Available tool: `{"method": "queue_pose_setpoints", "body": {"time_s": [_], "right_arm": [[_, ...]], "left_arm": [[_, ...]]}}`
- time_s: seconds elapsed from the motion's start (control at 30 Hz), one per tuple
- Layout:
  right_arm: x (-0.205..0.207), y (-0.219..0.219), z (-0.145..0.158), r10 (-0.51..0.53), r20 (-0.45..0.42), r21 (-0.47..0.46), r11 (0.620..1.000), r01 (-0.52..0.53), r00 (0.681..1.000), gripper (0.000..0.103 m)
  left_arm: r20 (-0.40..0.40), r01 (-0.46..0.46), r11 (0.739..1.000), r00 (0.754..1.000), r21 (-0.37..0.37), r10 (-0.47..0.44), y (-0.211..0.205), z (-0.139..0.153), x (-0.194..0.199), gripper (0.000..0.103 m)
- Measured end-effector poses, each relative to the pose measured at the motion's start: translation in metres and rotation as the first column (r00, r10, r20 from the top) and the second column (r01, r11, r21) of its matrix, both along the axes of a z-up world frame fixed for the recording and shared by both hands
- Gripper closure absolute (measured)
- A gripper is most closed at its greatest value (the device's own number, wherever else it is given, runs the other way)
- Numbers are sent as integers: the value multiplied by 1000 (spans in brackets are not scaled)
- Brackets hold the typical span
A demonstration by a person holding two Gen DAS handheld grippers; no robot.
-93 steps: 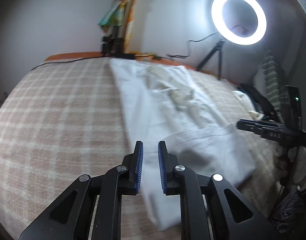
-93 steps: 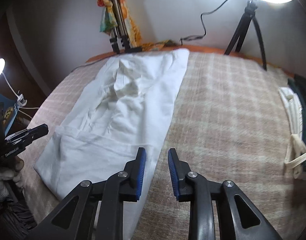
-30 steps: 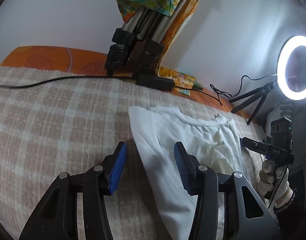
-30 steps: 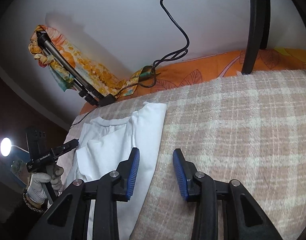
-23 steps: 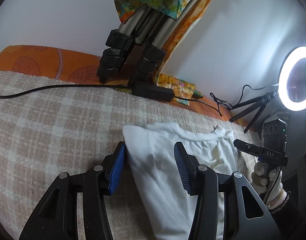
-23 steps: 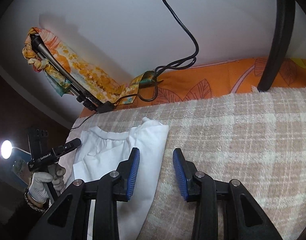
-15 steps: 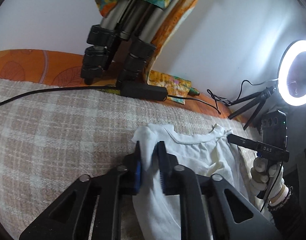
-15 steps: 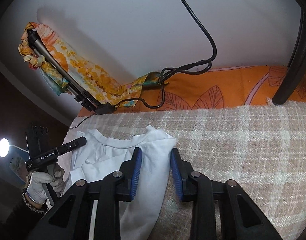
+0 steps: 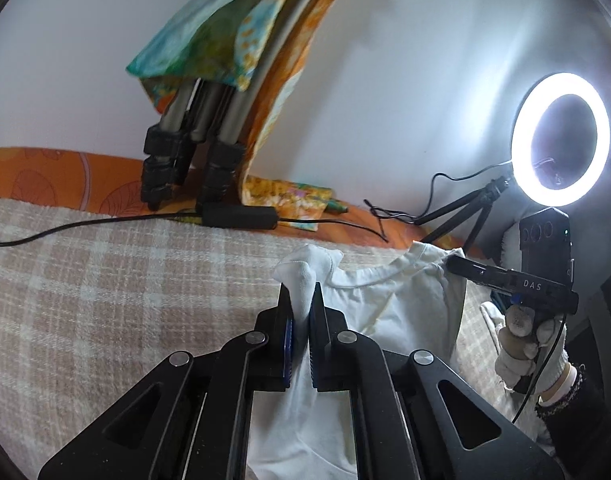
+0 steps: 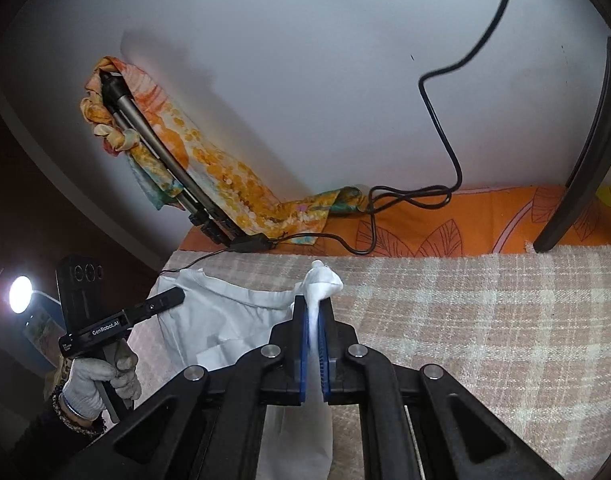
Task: Fold small clothes
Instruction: 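Fold the collar end over onto the hem with the left gripper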
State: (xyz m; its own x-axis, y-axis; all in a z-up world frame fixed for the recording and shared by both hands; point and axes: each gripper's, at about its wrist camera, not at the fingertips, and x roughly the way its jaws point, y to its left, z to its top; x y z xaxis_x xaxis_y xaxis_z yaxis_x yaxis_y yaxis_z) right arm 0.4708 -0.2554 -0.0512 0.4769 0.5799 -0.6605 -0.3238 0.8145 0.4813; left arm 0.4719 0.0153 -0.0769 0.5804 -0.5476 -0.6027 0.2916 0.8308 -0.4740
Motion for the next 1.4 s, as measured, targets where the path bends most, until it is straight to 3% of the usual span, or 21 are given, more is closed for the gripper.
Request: {"method": "queue_pose_setpoints", "body": {"time_s": [0.37,0.67,0.87,1.07,1.27,1.4], "right_arm": [[-67,0,56,31,67,12,999,-32,997,101],[-137,-4,75,48,96,-12,999,-47,994,101],[-195,-2,71,62,102,-30,998,-59,993,101],[-256,3,41,93,86,-58,994,-88,992,101],[-295,-3,11,106,77,-106,990,-97,991,101],[-315,-2,-1,127,91,-198,974,-107,988,100]], "left_arm": [[62,47,999,997,-18,-46,-15,46,-64,99],[84,64,998,994,-21,-62,-19,73,-140,99],[67,93,996,993,-2,-93,-27,62,-197,98],[33,131,991,991,40,-132,-22,39,-248,99],[-26,156,979,988,129,-154,-17,11,-279,99],[-29,162,971,987,179,-159,-18,3,-291,99]]}}
